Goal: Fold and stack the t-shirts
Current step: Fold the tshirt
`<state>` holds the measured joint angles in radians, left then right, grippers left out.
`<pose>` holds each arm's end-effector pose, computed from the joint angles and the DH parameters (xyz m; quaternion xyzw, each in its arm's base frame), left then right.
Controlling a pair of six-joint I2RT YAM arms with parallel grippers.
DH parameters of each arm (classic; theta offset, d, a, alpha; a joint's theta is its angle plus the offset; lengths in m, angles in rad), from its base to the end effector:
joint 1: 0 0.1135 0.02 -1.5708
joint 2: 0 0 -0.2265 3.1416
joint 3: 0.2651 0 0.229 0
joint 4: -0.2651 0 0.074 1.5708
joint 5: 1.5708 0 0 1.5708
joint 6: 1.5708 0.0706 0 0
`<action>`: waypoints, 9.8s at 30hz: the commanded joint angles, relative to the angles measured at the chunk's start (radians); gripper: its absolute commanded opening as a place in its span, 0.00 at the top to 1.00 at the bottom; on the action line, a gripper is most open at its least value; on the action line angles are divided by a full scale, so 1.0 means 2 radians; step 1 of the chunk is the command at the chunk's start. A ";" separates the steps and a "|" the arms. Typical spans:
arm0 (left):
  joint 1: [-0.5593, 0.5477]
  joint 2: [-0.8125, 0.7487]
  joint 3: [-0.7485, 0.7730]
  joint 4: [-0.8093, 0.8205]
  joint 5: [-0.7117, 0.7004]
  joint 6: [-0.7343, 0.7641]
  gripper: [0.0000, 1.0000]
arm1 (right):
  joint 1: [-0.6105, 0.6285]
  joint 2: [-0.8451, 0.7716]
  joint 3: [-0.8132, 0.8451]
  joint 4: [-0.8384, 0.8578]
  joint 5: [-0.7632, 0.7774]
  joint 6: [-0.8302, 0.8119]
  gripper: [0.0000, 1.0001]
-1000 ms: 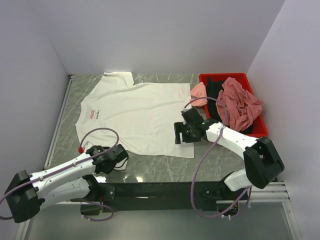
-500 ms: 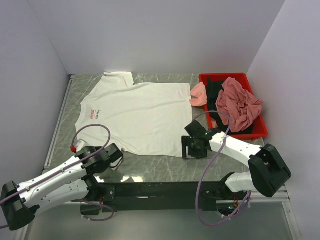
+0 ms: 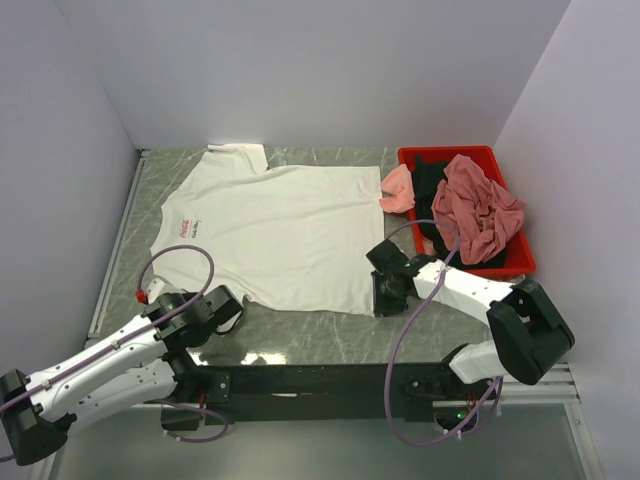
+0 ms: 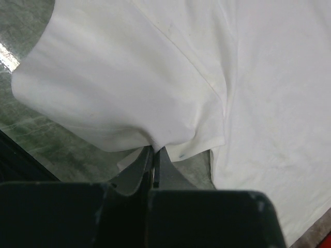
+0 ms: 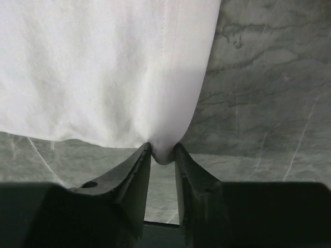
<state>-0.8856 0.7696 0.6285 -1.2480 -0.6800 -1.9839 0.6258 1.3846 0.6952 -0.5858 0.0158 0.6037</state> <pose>0.1026 -0.0554 0.1727 -0.5159 0.7850 -0.0397 0.3406 0.1862 0.1332 0.1035 -0.0098 0.9890 0.0785 0.1248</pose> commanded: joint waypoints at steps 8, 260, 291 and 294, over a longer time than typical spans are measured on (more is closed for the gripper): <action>0.001 -0.030 0.010 -0.032 -0.003 -0.071 1.00 | 0.002 -0.020 -0.006 -0.022 -0.032 -0.001 0.90; 0.549 0.398 0.029 0.541 0.282 0.511 0.01 | -0.074 0.140 0.063 0.080 -0.032 -0.072 0.20; 0.551 0.150 -0.004 0.499 0.302 0.504 0.01 | -0.106 0.033 0.115 0.085 0.037 -0.139 0.28; 0.551 0.182 0.003 0.515 0.309 0.506 0.01 | -0.110 0.063 0.137 0.084 0.034 -0.145 0.41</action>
<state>0.2157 1.1130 0.5850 -0.2905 -0.1009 -1.0039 0.4129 1.4723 0.8982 -0.4454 0.0879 0.3550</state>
